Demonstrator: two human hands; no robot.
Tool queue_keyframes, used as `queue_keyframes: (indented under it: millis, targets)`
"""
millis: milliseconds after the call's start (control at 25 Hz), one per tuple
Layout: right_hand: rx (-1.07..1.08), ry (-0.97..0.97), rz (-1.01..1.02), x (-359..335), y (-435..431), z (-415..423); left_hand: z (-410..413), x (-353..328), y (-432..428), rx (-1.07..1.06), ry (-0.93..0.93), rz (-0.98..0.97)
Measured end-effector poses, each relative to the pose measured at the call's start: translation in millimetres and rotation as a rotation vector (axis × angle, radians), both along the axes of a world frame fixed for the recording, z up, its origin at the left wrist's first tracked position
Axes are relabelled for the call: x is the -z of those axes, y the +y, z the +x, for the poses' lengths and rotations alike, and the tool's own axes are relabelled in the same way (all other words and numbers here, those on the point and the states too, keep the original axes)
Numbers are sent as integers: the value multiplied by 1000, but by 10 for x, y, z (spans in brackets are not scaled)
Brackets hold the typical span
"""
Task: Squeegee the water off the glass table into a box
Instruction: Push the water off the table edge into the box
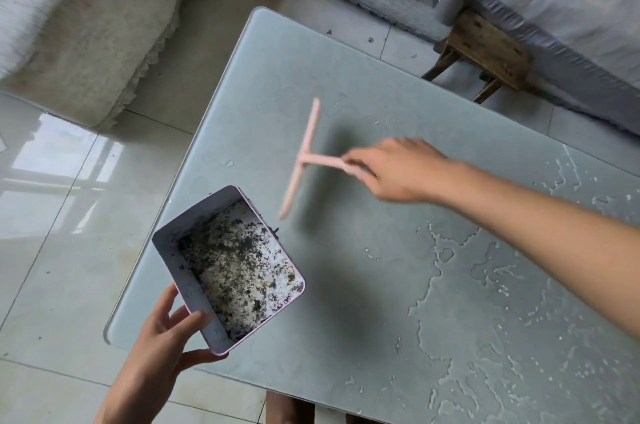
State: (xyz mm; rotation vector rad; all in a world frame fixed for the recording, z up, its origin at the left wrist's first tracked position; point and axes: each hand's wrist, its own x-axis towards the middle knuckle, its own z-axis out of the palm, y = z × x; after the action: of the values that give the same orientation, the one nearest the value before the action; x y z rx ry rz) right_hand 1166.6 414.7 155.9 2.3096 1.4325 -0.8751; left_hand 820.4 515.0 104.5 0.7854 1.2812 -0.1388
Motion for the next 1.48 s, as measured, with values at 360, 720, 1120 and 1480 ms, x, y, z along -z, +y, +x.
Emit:
queue_keyframes:
  millis: [360, 720, 1120, 1480]
  targets:
    - [392, 114, 24, 447, -404, 646, 116, 72, -287, 53, -24, 0]
    - [414, -14, -145, 36, -1558, 911, 879, 53, -451, 210, -74, -12]
    - [875, -14, 42, 478, -2391, 704, 1231, 59, -849, 377, -80, 42]
    - [903, 93, 94, -47, -3397, 673, 1423, -11, -1791, 363, -94, 50]
